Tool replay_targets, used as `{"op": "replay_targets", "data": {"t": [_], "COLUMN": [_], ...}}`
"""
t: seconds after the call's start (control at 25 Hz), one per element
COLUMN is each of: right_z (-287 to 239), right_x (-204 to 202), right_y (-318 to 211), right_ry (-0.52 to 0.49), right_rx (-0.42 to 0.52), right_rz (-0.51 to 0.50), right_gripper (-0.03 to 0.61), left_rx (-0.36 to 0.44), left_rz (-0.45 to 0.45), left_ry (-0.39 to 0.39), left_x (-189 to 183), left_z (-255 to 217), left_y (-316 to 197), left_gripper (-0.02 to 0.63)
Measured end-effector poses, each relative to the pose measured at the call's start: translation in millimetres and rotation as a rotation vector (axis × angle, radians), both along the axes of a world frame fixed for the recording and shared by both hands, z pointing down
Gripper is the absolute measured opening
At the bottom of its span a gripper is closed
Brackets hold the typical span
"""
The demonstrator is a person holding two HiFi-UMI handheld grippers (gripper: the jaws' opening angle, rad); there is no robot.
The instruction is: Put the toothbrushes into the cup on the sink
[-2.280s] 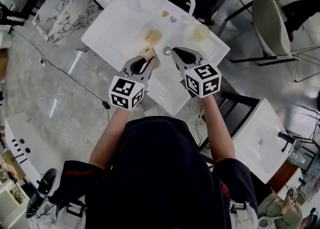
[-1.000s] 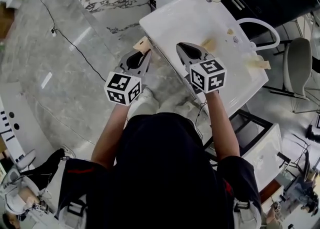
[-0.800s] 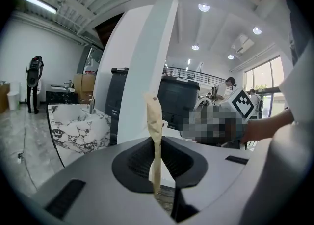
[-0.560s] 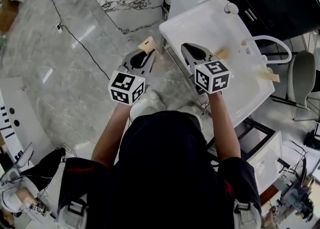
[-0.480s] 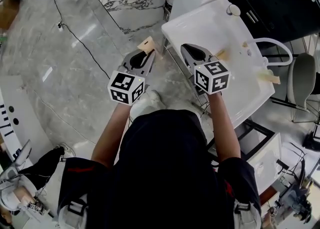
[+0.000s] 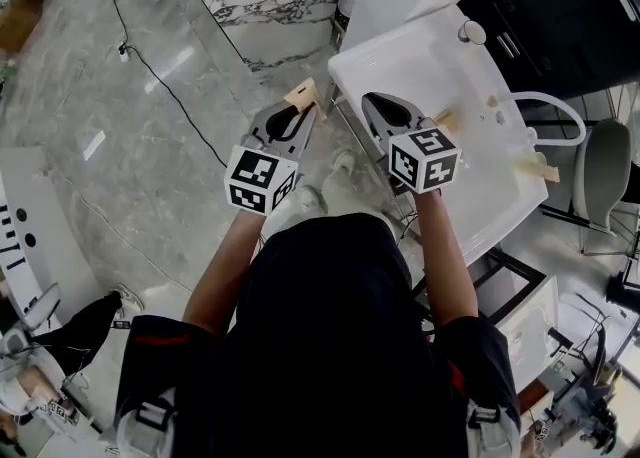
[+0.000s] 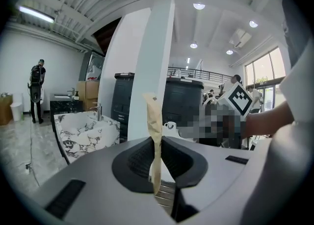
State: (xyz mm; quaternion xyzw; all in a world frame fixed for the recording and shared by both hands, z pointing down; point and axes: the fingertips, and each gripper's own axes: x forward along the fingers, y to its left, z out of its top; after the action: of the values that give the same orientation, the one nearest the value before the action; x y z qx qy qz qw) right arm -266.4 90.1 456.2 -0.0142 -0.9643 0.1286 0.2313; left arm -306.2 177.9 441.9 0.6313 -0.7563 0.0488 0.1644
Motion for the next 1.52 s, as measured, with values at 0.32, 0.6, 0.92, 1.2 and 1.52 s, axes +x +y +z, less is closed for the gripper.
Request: {"op": "replay_targets", "data": {"t": [0.32, 0.6, 0.92, 1.2, 1.52], "right_z": [-2.7, 0.7, 5.3, 8.7, 17.6], "right_x": [-12.0, -18.5, -27.8, -22.6, -5.4], "right_y": [-38.0, -81.2, -137.9, -170.4, -199.1], "right_ry": [-0.021, -0.028, -0.039, -0.043, -0.053], "right_rx": [-0.022, -0.036, -0.058, -0.081, -0.111], "right_rz": [0.036, 0.052, 0.101, 0.132, 0.186], "right_gripper": [0.046, 0.046, 0.046, 0.046, 0.046], "left_rx": [-0.012, -0.031, -0.05, -0.068, -0.103], "left_rz": [0.029, 0.072, 0.097, 0.14, 0.209], "left_ry": [0.001, 0.008, 0.003, -0.005, -0.009], "left_x": [-11.7, -16.6, -29.3, -25.1, -8.1], "left_z": [0.6, 4.8, 8.4, 7.8, 14.8], "left_y": [-37.4, -85.1, -136.7, -175.6, -212.3], "left_gripper": [0.044, 0.044, 0.044, 0.045, 0.044]}}
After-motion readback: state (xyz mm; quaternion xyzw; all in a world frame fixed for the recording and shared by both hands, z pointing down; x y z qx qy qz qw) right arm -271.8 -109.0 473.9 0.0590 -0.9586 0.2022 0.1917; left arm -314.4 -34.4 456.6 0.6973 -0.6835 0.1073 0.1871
